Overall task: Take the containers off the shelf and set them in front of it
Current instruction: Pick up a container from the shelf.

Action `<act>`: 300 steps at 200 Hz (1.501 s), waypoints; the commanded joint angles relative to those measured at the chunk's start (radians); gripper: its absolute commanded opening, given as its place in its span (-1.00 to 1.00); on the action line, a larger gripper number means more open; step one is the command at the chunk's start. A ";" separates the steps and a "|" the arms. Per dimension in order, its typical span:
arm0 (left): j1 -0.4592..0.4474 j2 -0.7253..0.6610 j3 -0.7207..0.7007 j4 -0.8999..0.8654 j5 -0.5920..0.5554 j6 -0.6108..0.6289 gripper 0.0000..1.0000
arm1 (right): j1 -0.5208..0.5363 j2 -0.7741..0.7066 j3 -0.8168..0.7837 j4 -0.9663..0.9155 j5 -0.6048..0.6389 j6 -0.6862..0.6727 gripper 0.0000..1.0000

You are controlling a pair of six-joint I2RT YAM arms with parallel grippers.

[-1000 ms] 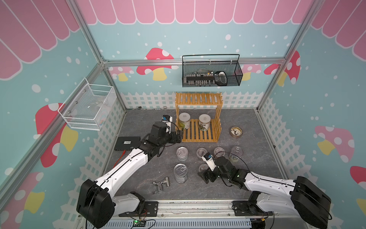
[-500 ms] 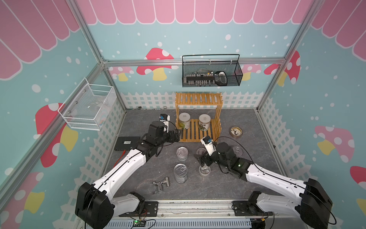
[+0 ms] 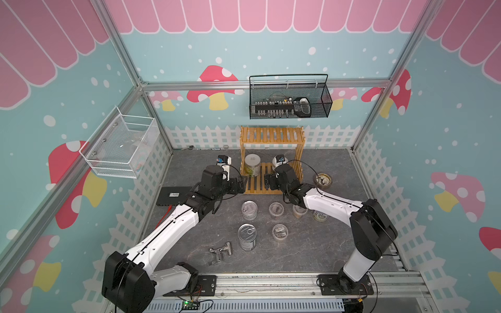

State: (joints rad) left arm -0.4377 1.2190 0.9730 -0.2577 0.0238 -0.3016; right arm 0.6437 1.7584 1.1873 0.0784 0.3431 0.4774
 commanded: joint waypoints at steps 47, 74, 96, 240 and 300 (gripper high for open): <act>0.010 -0.010 0.007 -0.008 0.015 0.027 0.93 | -0.070 0.199 0.183 -0.076 0.096 0.126 0.98; 0.010 -0.004 0.006 -0.008 0.019 0.029 0.93 | -0.095 0.247 0.228 -0.072 0.080 0.107 0.98; 0.011 0.001 0.008 -0.008 0.019 0.030 0.93 | -0.114 0.276 0.260 -0.073 0.073 0.097 0.98; 0.015 0.033 0.017 -0.009 0.035 0.033 0.94 | -0.162 0.381 0.425 -0.079 -0.002 -0.038 0.29; 0.015 0.028 0.016 -0.009 0.038 0.033 0.94 | -0.138 0.167 0.167 0.094 -0.190 -0.186 0.19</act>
State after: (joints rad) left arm -0.4274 1.2465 0.9730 -0.2584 0.0471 -0.2829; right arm 0.4877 2.0193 1.4220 0.1017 0.2409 0.3779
